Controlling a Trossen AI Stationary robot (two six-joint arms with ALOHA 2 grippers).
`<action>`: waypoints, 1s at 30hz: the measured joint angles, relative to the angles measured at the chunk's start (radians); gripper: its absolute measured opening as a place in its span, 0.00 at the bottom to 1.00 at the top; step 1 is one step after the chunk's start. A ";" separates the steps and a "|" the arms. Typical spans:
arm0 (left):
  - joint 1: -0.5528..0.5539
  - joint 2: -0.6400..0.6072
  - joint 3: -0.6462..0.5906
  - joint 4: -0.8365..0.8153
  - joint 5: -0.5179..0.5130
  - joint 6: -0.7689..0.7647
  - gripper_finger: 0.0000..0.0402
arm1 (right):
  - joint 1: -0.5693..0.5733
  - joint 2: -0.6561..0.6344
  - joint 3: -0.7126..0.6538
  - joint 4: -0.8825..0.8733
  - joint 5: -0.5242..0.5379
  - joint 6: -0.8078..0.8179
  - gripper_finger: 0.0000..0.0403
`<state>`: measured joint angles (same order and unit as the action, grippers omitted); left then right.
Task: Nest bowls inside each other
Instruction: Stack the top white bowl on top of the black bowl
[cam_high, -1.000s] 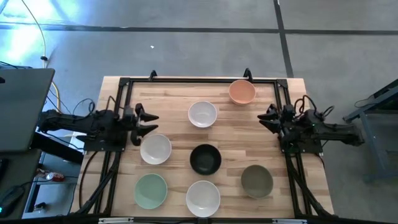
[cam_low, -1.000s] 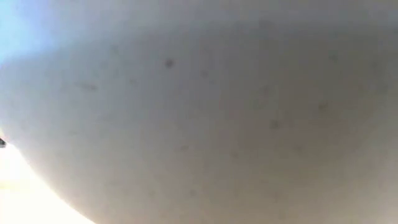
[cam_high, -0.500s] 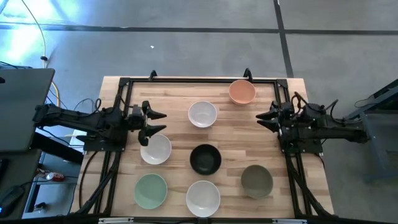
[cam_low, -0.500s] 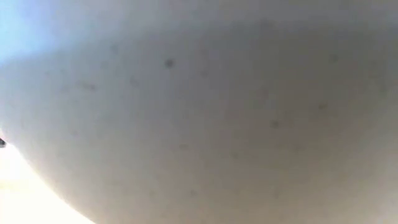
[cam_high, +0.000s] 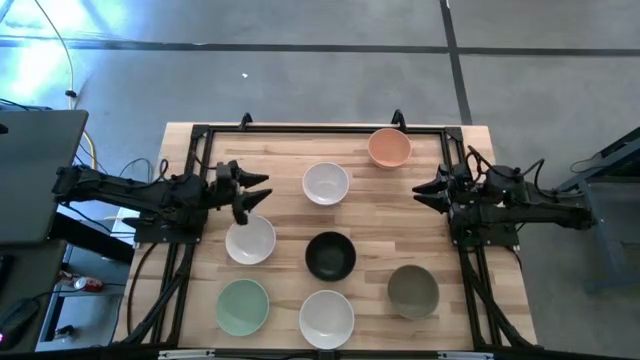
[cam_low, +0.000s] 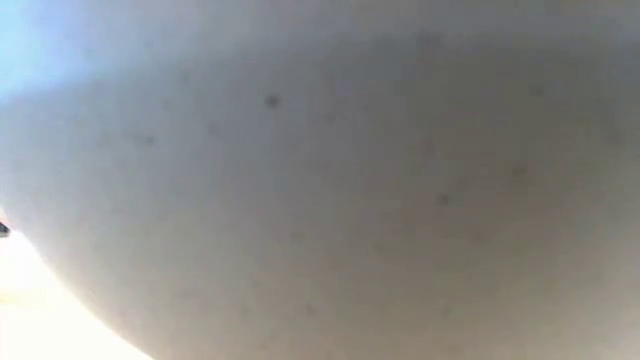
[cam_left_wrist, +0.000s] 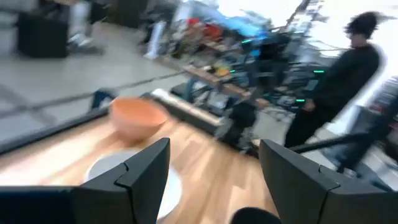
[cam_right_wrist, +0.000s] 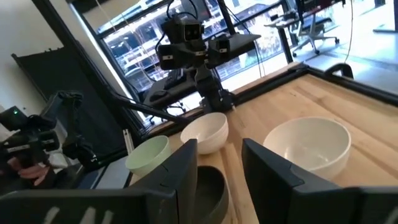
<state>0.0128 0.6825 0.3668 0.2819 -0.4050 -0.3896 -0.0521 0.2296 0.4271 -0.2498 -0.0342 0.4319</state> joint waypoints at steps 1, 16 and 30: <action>0.001 0.020 0.000 -0.010 -0.024 -0.034 0.60 | 0.000 0.000 0.000 -0.004 0.000 0.008 0.30; 0.189 0.388 0.105 -0.011 0.038 -0.315 0.61 | 0.000 0.005 0.000 -0.005 0.031 0.040 0.30; 0.352 0.708 0.672 -0.636 0.181 -0.303 0.61 | 0.000 0.104 0.000 0.003 0.040 0.033 0.30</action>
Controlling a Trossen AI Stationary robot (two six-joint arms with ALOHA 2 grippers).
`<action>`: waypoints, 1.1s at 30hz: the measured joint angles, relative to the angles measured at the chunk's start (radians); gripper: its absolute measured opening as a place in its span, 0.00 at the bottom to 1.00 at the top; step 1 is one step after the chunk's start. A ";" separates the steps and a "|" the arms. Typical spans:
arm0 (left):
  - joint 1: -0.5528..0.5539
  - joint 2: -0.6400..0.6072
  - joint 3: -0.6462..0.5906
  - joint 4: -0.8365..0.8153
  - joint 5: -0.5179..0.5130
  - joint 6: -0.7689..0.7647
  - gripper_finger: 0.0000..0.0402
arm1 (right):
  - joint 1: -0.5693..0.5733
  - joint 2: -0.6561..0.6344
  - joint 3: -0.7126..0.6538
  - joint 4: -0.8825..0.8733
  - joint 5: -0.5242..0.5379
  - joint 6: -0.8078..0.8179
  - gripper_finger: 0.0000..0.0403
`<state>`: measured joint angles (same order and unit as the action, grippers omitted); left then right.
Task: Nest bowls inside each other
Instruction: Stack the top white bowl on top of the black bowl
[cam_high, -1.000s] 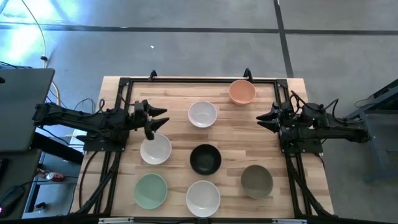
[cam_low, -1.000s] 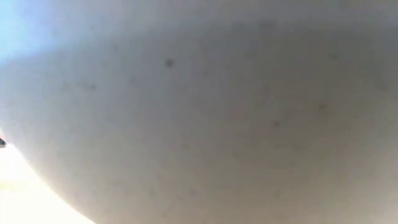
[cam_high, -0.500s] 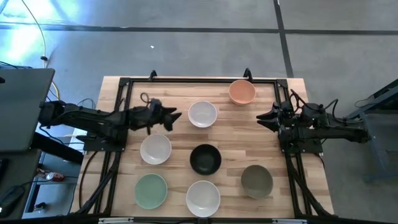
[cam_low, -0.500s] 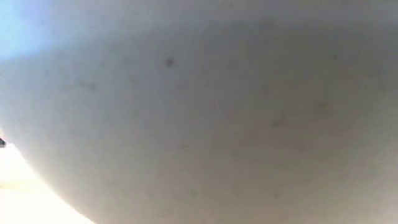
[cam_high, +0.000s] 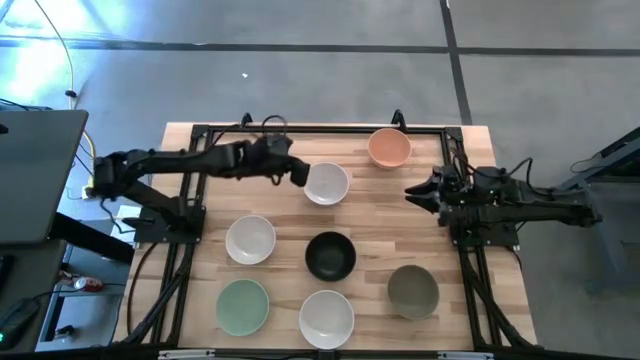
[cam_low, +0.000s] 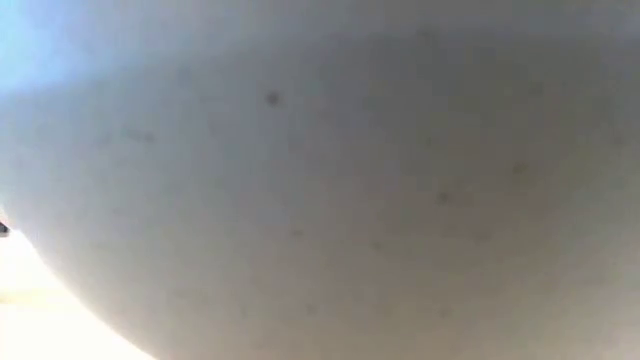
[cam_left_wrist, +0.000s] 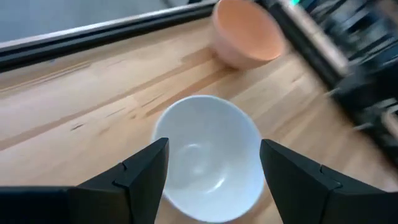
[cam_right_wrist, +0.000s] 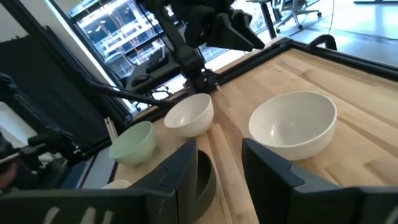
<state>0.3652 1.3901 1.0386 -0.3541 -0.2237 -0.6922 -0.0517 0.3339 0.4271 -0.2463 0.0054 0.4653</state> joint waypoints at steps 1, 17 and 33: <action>0.006 0.023 0.037 -0.039 0.001 0.004 0.61 | 0.000 0.005 0.000 0.004 0.003 -0.002 0.30; 0.062 0.260 0.289 -0.365 0.148 0.015 0.61 | 0.000 0.032 0.000 0.061 0.046 0.001 0.30; 0.062 0.403 0.290 -0.371 0.221 -0.004 0.61 | 0.000 0.032 0.000 0.075 0.048 -0.013 0.30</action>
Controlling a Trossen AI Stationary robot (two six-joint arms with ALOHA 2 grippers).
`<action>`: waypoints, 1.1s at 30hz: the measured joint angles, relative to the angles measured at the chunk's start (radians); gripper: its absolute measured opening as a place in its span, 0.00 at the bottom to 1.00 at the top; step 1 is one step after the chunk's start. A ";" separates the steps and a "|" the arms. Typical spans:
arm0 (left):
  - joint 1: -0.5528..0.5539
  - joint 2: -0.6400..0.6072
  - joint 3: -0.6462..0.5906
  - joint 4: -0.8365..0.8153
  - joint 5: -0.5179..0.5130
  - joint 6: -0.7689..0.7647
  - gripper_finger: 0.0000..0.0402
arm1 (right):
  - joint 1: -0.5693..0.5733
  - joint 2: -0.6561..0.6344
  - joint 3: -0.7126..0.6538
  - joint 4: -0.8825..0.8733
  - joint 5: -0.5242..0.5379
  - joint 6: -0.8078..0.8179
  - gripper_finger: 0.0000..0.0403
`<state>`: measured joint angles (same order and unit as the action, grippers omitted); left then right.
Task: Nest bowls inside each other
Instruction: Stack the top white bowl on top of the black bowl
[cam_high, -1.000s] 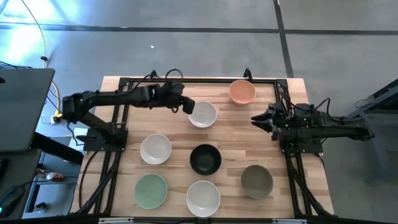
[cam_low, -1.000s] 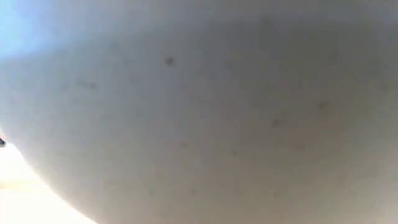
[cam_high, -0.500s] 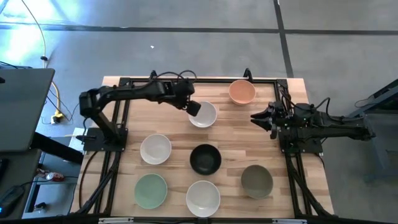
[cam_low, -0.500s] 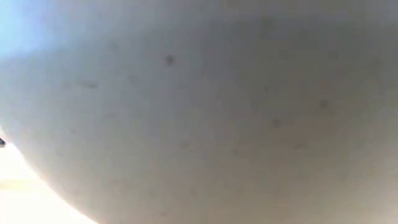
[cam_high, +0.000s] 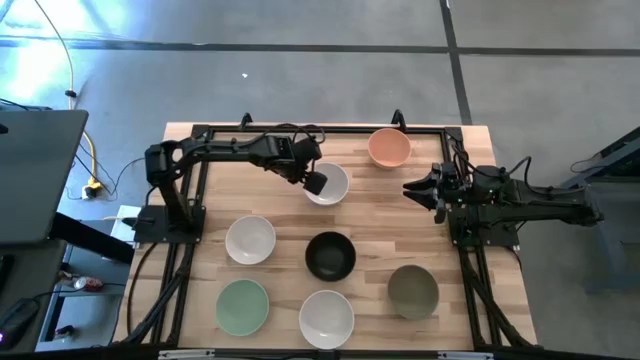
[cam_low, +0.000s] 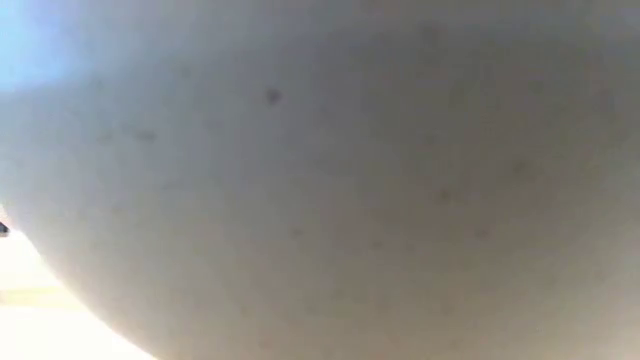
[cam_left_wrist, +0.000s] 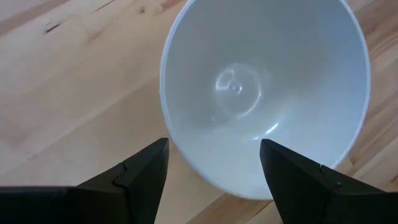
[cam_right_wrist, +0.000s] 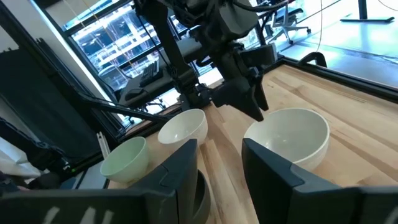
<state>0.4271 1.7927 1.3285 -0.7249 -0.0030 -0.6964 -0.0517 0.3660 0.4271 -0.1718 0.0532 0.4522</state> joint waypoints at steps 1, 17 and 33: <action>0.000 0.004 0.000 0.008 0.003 0.000 0.61 | 0.000 0.000 0.000 -0.001 0.000 0.000 0.30; 0.004 0.068 0.000 0.106 0.044 -0.031 0.61 | 0.000 0.000 0.000 -0.004 0.000 -0.007 0.30; 0.019 0.068 0.000 0.120 0.039 -0.037 0.40 | 0.000 0.000 0.000 -0.004 0.000 -0.016 0.30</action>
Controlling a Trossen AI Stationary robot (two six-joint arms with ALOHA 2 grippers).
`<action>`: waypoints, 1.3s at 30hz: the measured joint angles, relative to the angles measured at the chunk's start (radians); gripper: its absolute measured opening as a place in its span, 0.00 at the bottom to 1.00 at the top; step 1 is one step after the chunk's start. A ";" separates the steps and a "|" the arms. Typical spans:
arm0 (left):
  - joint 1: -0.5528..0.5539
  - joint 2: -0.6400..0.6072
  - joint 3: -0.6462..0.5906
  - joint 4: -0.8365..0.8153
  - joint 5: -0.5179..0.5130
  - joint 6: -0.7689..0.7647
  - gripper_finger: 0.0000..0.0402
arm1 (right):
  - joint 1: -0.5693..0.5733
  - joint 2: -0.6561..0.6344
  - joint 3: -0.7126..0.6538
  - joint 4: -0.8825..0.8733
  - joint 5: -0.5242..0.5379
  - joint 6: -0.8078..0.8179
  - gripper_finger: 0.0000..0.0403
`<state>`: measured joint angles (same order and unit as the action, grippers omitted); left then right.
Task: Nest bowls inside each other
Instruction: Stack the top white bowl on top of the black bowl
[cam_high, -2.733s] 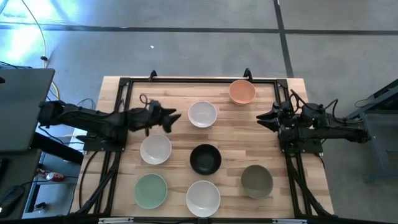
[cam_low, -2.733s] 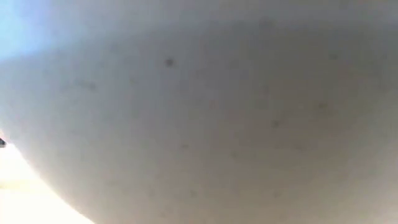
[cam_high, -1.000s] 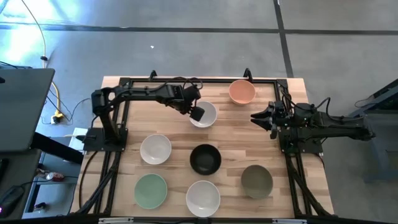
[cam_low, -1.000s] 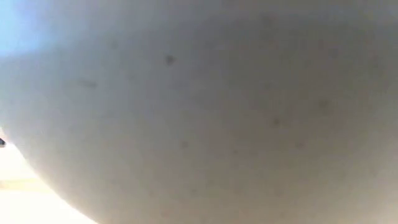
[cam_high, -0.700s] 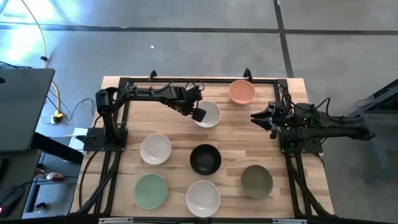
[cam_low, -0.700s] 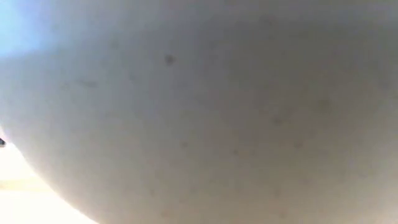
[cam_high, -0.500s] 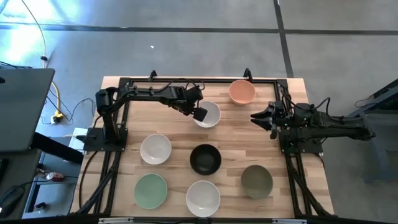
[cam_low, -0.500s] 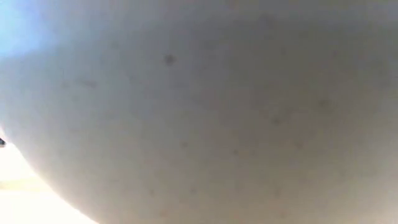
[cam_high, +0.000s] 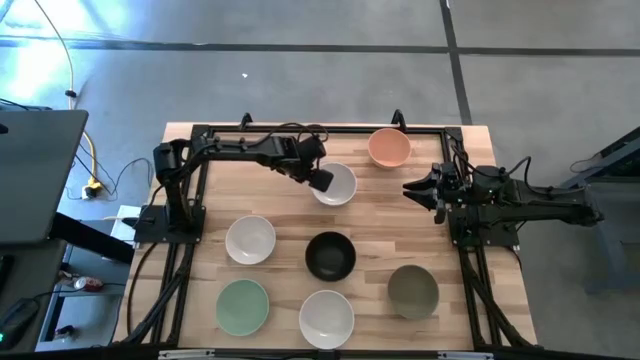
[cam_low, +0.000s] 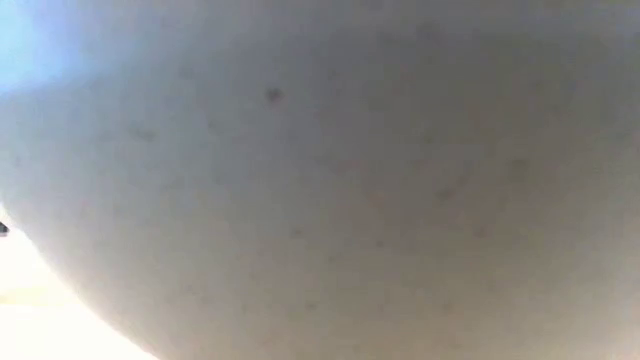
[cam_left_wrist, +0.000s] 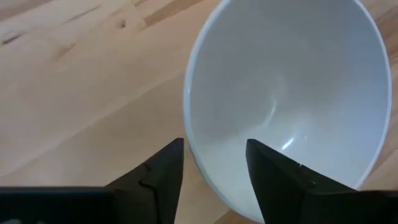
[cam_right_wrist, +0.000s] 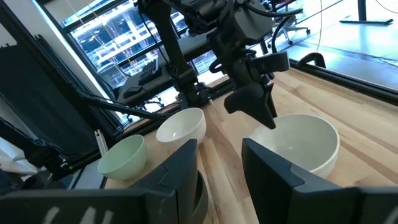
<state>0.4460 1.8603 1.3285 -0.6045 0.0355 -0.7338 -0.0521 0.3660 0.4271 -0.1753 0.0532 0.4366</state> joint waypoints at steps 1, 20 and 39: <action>0.001 0.000 0.000 0.001 -0.002 0.000 0.39 | 0.000 0.000 0.000 0.000 0.000 0.000 0.30; -0.044 0.115 0.000 0.055 0.044 0.041 0.12 | 0.000 0.000 0.000 0.000 0.000 0.000 0.30; 0.018 0.099 0.122 -0.093 0.158 0.162 0.00 | 0.000 0.000 0.000 -0.012 0.022 0.000 0.30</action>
<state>0.4635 1.9591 1.4509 -0.6974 0.1940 -0.5717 -0.0521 0.3664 0.4271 -0.1877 0.0750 0.4367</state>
